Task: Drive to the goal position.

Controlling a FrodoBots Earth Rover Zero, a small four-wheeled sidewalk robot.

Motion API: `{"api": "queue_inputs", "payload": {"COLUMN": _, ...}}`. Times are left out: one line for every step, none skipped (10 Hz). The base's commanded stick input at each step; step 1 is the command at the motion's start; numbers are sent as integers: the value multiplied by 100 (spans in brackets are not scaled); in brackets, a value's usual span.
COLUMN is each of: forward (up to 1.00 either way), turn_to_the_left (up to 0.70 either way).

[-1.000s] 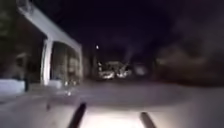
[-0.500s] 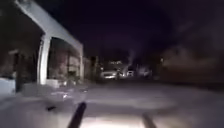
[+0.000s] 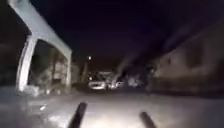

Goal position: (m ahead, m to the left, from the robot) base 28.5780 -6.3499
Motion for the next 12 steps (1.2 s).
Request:
{"api": "queue_inputs", "payload": {"forward": 100, "turn_to_the_left": 3}}
{"api": "queue_inputs", "payload": {"forward": 100, "turn_to_the_left": 3}}
{"api": "queue_inputs", "payload": {"forward": 100, "turn_to_the_left": 3}}
{"api": "queue_inputs", "payload": {"forward": 100, "turn_to_the_left": 3}}
{"api": "queue_inputs", "payload": {"forward": 100, "turn_to_the_left": 3}}
{"api": "queue_inputs", "payload": {"forward": 100, "turn_to_the_left": 3}}
{"api": "queue_inputs", "payload": {"forward": 100, "turn_to_the_left": 3}}
{"api": "queue_inputs", "payload": {"forward": 100, "turn_to_the_left": 3}}
{"api": "queue_inputs", "payload": {"forward": 100, "turn_to_the_left": 3}}
{"api": "queue_inputs", "payload": {"forward": 100, "turn_to_the_left": 3}}
{"api": "queue_inputs", "payload": {"forward": 100, "turn_to_the_left": 3}}
{"api": "queue_inputs", "payload": {"forward": 100, "turn_to_the_left": 3}}
